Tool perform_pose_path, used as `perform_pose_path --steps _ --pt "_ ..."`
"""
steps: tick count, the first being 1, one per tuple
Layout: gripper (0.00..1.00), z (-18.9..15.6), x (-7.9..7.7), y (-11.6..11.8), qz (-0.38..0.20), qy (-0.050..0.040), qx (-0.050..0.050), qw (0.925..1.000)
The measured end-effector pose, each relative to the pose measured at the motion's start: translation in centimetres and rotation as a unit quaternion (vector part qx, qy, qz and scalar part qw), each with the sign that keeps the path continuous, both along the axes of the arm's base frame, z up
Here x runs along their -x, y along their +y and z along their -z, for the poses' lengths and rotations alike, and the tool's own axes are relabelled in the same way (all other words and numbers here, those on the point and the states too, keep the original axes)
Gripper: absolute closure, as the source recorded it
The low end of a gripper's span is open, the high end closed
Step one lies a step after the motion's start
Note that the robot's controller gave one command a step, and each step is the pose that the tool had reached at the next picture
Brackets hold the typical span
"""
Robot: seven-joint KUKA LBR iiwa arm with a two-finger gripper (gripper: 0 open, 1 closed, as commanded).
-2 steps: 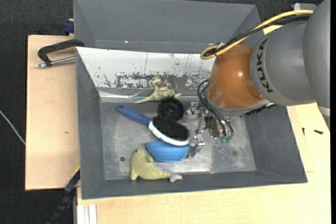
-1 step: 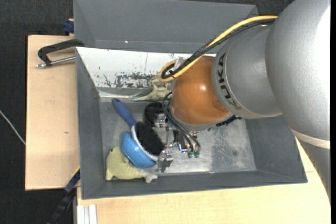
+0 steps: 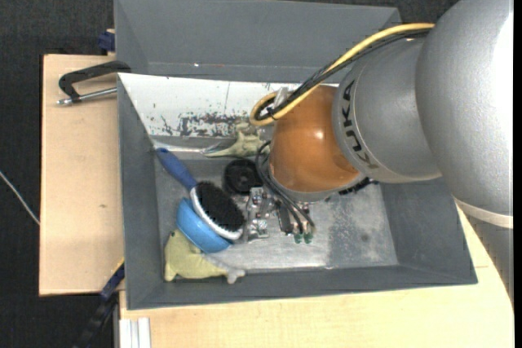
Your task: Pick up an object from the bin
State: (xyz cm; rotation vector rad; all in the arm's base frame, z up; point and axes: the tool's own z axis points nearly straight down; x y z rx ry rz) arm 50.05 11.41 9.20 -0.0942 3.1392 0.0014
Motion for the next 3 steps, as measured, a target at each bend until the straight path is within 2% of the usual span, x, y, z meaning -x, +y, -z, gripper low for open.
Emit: perform_pose_path --steps 1,2,3 --pt "1.0 -15.0 -0.8 0.0 -0.033 -0.0068 -0.001 0.9994" --pt "1.0 -2.0 -4.3 2.9 0.07 -0.0007 0.0 0.9975" --pt "0.0 -2.2 -4.3 2.9 0.069 -0.0028 0.0 0.9976"
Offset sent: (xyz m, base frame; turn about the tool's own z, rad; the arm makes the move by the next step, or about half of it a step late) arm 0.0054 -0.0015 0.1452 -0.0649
